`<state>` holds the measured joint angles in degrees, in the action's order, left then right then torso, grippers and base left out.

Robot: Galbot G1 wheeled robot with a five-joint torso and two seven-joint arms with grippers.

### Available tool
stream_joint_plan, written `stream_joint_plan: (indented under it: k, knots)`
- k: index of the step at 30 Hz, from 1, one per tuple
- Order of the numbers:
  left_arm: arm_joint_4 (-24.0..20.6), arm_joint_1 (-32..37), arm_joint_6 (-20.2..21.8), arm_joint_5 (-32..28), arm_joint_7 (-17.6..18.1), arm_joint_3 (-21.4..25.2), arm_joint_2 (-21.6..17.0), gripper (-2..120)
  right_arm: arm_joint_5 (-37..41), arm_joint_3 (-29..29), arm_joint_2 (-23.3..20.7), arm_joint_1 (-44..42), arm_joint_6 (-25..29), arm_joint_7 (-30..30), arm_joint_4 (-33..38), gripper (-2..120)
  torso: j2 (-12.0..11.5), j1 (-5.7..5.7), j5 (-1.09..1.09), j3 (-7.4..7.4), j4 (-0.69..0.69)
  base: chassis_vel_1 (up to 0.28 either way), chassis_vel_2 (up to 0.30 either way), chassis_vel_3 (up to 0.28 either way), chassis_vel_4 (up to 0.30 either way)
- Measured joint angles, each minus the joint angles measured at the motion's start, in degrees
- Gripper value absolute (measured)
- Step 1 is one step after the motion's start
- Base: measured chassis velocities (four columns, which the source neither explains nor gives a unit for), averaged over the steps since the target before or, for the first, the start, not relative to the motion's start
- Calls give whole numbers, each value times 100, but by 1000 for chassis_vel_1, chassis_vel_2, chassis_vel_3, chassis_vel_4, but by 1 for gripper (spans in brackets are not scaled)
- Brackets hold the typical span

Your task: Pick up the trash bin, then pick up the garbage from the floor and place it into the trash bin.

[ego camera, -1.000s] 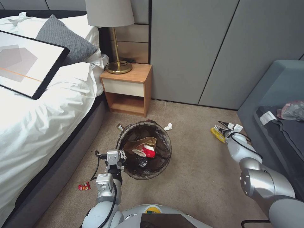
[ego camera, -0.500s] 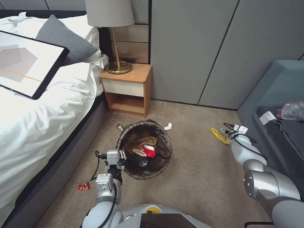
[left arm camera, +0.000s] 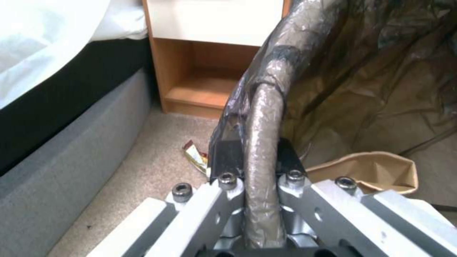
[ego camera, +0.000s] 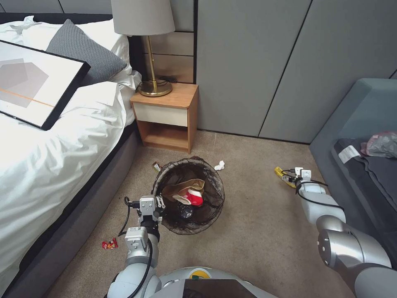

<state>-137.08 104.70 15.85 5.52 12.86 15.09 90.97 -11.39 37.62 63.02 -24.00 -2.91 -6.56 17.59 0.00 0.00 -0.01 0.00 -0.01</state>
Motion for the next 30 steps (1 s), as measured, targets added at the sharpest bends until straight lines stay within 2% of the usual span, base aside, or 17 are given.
stream_joint_plan:
  k: [1, 3, 6, 12, 17, 22, 30]
  knots:
    - [0, 0, 0, 0, 0, 0, 0, 0, -394, -16, -3, 14, 45, 28, -10, 100, 0, 0, 1, 0, 0, 0, 0, 0, 0]
    - [0, 0, 0, 0, 0, 0, 0, 0, -532, -24, -5, 21, 63, 53, -11, 100, 0, 0, 2, 0, 0, 0, 0, 0, 0]
    - [0, 0, 0, 0, 0, 0, 0, 0, -1368, -97, -23, 83, 134, 259, 35, 100, 0, 0, 1, 0, 0, 0, 0, 0, 0]
    - [0, 0, 0, 0, 0, 0, 0, 0, -1889, -162, -41, 125, 118, 465, 48, 100, 0, 0, 0, 0, 2, 0, 0, 0, 0]
    - [0, 0, 0, 0, 0, 0, 0, 0, -2002, -219, -4, 145, 44, 529, 41, 100, 0, 0, 1, 0, -2, 0, 0, 0, 0]
    - [0, 0, 0, 0, 0, 0, 0, 0, -1975, -239, 110, 273, -22, 481, -26, 100, 0, 0, 0, 0, 2, 0, 0, 0, 0]
    - [0, 0, 0, 0, 0, 0, 0, 0, -1893, -254, 327, 302, -76, 408, -57, 100, 0, 0, 1, 0, 1, 0, 0, 0, 0]
